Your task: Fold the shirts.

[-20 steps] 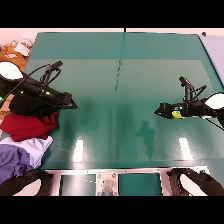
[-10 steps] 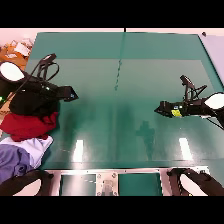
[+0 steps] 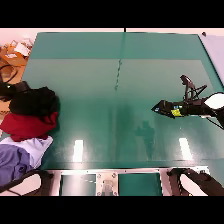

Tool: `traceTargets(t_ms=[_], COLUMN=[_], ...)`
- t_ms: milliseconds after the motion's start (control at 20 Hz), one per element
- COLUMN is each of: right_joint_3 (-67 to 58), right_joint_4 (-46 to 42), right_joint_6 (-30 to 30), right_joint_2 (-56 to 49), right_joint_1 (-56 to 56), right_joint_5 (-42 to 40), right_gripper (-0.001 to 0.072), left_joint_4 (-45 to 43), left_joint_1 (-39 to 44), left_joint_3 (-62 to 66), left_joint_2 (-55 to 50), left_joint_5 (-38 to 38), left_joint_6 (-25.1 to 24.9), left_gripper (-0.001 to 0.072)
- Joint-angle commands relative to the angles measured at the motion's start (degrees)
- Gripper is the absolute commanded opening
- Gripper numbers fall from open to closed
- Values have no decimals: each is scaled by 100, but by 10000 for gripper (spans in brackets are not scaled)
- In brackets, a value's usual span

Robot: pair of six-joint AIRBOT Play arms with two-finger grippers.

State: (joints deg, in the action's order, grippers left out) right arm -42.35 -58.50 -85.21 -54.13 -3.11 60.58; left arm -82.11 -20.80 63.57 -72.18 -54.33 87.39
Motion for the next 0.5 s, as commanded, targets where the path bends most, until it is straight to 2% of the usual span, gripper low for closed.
traceTargets(t_ms=[0, 150, 200, 250, 300, 350, 450], right_joint_3=[0, 0, 0, 0, 0, 0, 0], right_joint_4=[2, 2, 2, 2, 2, 2, -2], right_joint_6=[-2, -2, -2, -2, -2, 0, 2], right_joint_2=[-2, -2, -2, -2, -2, -2, -2], right_joint_1=[4, 4, 4, 4, 4, 4, 4], right_joint_5=[-13, -11, -9, -9, -9, -9, -9], right_gripper=[514, 513, 512, 510, 501, 441, 244], left_joint_4=[-70, 328, 326, 326, 326, 356, 522], left_joint_1=[-575, -560, -560, -560, -560, -560, -560], left_joint_3=[4, 4, 4, 4, 26, 151, 538], left_joint_2=[-743, -1508, -1637, -1687, -1670, -1670, -1650], left_joint_5=[332, 358, 358, 361, 310, 144, -299], left_joint_6=[-114, -352, -348, -354, -466, -614, -649], left_gripper=[715, 714, 690, 419, 73, 25, 24])
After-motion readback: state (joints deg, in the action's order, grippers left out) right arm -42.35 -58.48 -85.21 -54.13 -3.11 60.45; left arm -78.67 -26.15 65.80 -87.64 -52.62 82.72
